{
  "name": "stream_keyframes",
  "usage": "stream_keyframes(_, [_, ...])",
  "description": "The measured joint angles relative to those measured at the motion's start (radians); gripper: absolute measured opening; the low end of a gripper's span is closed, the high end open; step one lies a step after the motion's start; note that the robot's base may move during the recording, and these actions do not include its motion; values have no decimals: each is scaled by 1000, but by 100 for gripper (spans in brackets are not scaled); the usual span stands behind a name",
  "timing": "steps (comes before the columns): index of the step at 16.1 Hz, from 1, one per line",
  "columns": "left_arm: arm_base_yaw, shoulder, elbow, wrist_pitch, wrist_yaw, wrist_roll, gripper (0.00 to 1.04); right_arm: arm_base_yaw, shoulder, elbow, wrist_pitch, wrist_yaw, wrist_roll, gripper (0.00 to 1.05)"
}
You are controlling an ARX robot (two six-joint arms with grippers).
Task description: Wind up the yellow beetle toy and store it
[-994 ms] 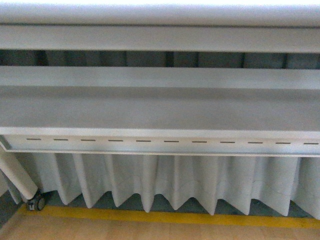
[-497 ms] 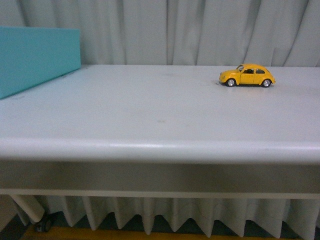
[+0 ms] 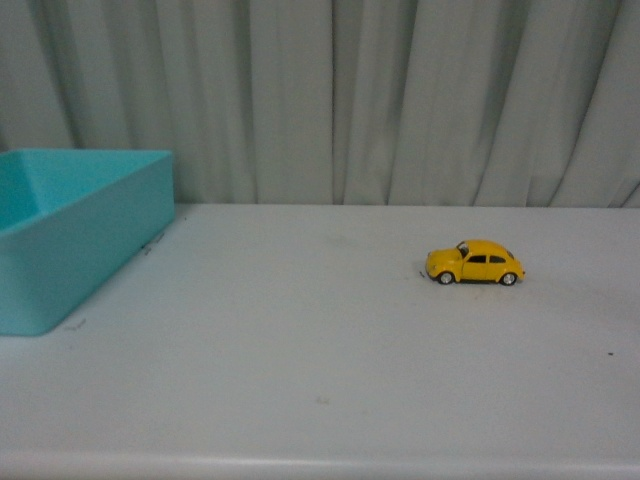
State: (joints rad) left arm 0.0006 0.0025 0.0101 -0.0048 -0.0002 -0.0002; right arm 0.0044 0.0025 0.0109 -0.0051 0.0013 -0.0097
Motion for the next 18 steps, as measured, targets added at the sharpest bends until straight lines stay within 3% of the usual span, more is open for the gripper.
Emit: stream_keyframes(18, [0,0,0,1,0,0,98,0,1,0,1,-1,2,98])
